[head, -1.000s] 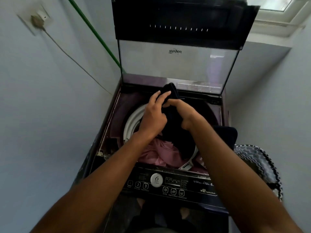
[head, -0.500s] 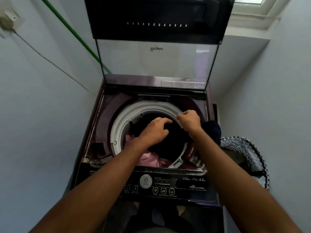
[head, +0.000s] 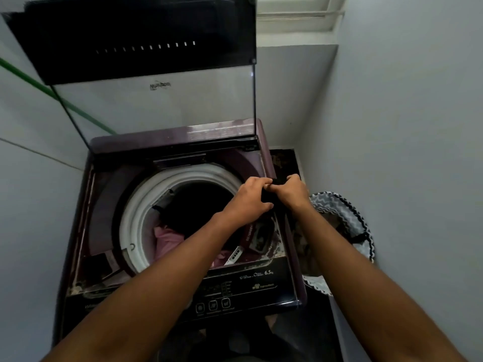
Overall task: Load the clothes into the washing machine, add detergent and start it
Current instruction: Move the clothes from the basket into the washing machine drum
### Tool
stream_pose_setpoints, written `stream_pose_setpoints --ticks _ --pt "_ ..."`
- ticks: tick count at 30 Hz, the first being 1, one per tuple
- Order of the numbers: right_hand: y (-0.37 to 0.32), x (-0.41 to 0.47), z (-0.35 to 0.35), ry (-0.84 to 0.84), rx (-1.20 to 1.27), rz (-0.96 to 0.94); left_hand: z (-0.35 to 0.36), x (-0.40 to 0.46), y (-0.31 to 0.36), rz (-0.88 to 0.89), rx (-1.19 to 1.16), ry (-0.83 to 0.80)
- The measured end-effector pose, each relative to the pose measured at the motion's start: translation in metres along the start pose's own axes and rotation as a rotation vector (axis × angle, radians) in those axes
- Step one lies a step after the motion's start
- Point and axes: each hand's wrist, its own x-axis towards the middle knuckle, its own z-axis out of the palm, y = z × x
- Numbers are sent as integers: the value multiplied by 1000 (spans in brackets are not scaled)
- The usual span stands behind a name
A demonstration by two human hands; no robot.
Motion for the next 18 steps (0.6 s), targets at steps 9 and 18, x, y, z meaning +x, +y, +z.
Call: stream_pose_setpoints --ticks 9,18 --pt "25 -2 -11 -295 304 62 18 7 9 -29 54 63" --pt "14 -4 -24 -172 270 -65 15 6 7 -82 34 50"
